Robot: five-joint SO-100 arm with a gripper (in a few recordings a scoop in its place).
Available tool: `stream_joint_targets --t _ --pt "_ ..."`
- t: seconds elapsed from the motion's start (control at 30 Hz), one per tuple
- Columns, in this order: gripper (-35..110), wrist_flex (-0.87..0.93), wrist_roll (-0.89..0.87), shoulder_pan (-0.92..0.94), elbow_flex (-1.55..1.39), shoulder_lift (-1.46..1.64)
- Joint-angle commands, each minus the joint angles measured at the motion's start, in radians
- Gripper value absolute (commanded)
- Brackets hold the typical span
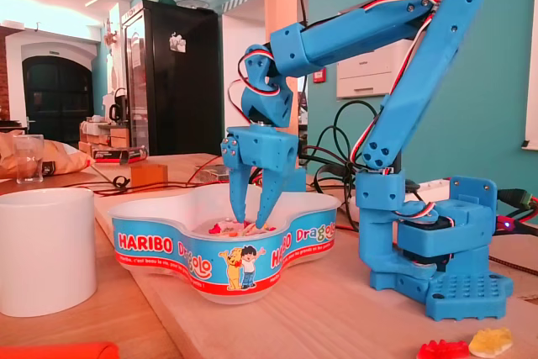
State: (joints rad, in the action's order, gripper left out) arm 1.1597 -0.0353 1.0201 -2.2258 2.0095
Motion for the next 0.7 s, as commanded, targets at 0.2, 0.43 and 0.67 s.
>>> stream_joint_targets --t 0.2,0.43,0.67 --pt "17 -0.002 -0.012 0.017 -0.015 0.044" --pt "17 -0.006 -0.012 0.017 -0.029 0.044" --pt "18 -0.008 -0.002 0.032 -0.035 0.043"
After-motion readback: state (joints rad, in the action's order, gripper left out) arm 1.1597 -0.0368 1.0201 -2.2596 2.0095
